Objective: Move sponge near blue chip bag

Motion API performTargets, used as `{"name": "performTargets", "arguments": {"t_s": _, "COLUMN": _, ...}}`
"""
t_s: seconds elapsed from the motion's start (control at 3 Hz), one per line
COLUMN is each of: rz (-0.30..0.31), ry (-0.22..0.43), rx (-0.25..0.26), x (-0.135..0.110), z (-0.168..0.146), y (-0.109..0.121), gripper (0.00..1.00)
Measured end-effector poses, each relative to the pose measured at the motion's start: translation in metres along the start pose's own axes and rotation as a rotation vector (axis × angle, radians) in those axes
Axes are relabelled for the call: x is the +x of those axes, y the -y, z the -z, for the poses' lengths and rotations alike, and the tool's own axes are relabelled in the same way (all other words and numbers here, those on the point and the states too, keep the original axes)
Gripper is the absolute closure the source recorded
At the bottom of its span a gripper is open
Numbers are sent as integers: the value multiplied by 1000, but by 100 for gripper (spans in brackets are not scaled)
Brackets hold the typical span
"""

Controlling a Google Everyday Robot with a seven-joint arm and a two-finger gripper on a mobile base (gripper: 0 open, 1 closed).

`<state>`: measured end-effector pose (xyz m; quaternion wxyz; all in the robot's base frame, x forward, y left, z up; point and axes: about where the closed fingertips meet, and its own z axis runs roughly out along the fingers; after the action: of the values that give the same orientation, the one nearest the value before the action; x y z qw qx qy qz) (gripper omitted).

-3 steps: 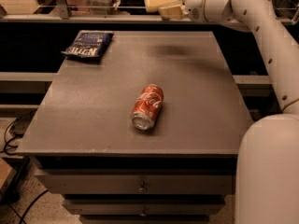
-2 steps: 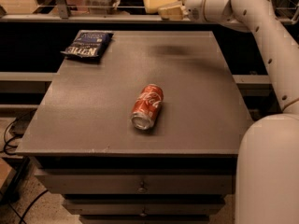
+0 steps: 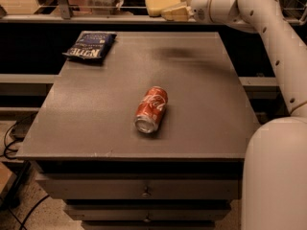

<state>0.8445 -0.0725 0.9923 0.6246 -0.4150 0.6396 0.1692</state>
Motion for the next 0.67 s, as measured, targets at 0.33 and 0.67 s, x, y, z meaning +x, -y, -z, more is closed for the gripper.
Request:
{"name": "performTargets", "arguments": {"t_s": 0.33, "rz": 12, "ry": -3, "rx": -77, "x": -5, "z": -15, "y": -28, "gripper": 100}}
{"name": "performTargets", "arguments": {"t_s": 0.67, "rz": 22, "ry": -6, "rx": -144, "x": -10, "z": -28, "y": -53, "gripper": 100}}
